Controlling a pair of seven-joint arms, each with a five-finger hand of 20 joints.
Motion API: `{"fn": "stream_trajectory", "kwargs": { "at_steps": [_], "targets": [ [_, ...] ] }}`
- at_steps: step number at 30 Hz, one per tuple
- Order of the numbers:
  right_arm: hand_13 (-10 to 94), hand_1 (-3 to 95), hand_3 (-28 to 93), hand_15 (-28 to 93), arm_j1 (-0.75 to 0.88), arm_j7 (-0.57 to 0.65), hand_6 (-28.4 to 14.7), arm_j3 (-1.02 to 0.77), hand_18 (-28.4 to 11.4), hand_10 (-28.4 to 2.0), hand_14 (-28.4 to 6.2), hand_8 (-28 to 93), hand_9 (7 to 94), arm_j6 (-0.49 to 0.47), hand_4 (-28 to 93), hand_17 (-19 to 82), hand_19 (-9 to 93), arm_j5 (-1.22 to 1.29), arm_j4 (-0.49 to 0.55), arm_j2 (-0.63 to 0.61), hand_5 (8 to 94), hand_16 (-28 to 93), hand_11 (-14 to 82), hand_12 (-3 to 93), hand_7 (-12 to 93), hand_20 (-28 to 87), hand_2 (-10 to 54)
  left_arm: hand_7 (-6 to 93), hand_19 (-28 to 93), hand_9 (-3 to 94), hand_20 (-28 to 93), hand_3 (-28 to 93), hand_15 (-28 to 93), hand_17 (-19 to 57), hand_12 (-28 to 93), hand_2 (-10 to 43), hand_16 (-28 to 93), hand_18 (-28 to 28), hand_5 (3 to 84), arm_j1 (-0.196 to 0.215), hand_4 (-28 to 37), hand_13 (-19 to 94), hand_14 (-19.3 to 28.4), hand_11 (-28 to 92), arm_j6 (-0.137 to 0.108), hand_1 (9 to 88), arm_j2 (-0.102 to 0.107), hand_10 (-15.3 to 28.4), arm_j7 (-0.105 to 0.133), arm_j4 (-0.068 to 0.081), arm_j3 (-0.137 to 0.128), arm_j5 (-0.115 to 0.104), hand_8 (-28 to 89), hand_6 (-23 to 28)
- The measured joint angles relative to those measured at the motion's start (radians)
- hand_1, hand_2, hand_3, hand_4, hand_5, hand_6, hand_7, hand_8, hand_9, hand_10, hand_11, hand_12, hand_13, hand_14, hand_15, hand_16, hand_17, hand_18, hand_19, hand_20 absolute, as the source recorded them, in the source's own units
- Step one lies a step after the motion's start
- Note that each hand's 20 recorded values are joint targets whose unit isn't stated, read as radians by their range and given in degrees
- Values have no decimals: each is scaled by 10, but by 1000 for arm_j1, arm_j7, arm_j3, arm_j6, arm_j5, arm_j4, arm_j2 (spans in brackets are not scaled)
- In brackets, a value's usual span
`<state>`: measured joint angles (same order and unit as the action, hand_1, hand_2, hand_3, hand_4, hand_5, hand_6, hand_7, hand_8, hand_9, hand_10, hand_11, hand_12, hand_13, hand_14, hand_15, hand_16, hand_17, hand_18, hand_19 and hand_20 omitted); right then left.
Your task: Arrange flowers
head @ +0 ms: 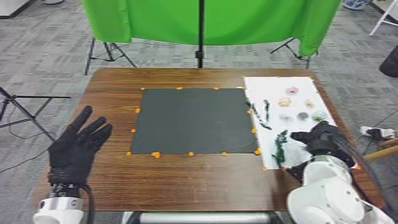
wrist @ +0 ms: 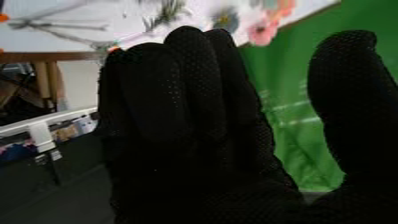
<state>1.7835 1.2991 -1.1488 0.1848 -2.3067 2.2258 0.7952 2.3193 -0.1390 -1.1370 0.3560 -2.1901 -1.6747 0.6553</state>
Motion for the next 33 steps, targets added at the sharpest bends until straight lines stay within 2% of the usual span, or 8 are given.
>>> {"fn": "stream_trajectory", "kwargs": {
  "at_steps": [11,18,19,21,25,30,33],
  "targets": [
    [732,352,689,706,-136,-13,-70,170,-284,-181,-132,-128,716,-117,-227,374,932,3,-109,10,738,148,529,198,262,22,-87,92,536,347,-52,809,494,-90,98,56,-115,284,346,-4,-283,237,284,209,0,209,-2,206,-6,0,0,1,-92,66],
    [758,393,694,703,-210,-35,-54,242,-276,-168,-122,-128,744,-339,-229,394,932,8,-132,15,772,162,532,206,280,56,-94,92,536,347,-52,810,493,-90,98,56,-115,284,346,-4,-283,237,284,209,-1,209,1,206,-5,0,0,0,-93,66],
    [766,419,691,700,-223,-36,-53,252,-270,-163,-116,-48,750,-361,-248,400,932,12,-134,16,776,170,535,208,284,68,-95,92,536,347,-52,810,493,-90,98,56,-115,284,346,-4,-283,237,284,209,-1,209,2,206,-5,0,-1,0,-93,66],
    [783,479,666,702,-244,-39,-51,267,-262,-150,-106,38,770,-392,-264,413,932,20,-138,18,792,181,543,212,309,97,-95,92,536,347,-52,810,493,-90,98,56,-115,284,346,-5,-283,237,284,209,-1,210,2,206,-8,0,-1,0,-93,66],
    [811,552,662,705,-275,-63,-38,298,-243,-128,-89,71,808,-411,-279,435,932,26,-155,18,830,201,541,226,330,173,-95,92,536,346,-52,811,492,-91,98,55,-115,284,346,-4,-283,237,284,209,-1,209,2,206,-8,0,-2,0,-93,66],
    [825,562,685,706,-280,-96,-43,305,-229,-127,-83,90,829,-408,-282,447,932,24,-158,15,851,204,512,258,307,209,-95,92,536,346,-52,809,493,-90,98,56,-115,284,346,-3,-283,237,284,209,-3,211,3,206,-8,0,-2,0,-93,67],
    [833,562,695,707,-273,-111,-45,310,-227,-131,-81,101,842,-370,-282,454,932,10,-158,9,862,208,505,256,294,234,-95,92,536,346,-52,810,493,-90,98,56,-115,284,346,-3,-283,237,284,209,-3,210,3,205,-8,0,-4,0,-93,67]
  ]
}}
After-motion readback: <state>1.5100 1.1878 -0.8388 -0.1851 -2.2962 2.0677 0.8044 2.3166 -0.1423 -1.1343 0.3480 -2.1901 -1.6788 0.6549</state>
